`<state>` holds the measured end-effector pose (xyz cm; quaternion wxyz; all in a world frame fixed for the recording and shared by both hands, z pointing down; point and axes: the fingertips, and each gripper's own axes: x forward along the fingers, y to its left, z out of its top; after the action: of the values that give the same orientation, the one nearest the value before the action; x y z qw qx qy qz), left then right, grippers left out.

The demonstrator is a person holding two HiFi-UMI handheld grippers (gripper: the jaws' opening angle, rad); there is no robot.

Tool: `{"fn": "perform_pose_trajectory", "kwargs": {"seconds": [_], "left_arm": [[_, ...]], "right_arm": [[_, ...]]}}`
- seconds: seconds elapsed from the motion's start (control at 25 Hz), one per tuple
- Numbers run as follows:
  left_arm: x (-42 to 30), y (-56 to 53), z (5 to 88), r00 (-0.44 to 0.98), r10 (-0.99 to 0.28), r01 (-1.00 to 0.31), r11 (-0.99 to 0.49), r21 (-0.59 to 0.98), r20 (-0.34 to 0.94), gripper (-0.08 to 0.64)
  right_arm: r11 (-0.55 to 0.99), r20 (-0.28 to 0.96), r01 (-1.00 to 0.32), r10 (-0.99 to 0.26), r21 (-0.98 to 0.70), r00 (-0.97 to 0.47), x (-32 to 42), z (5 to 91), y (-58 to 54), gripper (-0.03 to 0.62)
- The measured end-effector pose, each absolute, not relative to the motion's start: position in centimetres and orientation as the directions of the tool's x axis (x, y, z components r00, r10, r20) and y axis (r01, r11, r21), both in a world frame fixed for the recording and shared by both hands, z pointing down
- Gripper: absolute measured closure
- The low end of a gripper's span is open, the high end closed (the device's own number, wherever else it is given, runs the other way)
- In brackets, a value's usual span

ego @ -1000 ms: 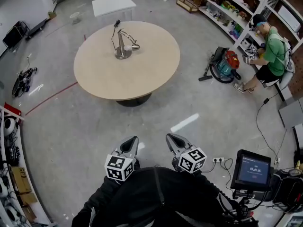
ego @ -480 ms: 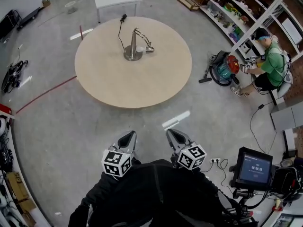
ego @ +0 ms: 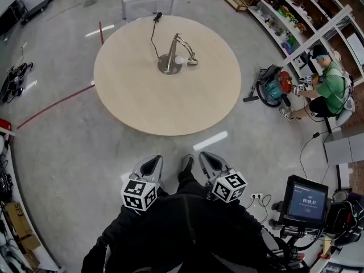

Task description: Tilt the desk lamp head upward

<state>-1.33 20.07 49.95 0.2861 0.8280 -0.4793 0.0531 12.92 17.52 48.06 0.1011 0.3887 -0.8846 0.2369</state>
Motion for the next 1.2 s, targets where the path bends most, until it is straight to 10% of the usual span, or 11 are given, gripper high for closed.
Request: {"fn": "perform_pose_trajectory", "kwargs": {"seconds": [1.2], "left_arm": [[2.7, -1.7, 48.9, 0.296, -0.84, -0.943, -0.182, 0.277, 0.455, 0.554]], "right_arm": [[0.715, 0.291, -0.569, -0.489, -0.407, -0.822, 16.8, 49.8, -8.1, 0.595]]}}
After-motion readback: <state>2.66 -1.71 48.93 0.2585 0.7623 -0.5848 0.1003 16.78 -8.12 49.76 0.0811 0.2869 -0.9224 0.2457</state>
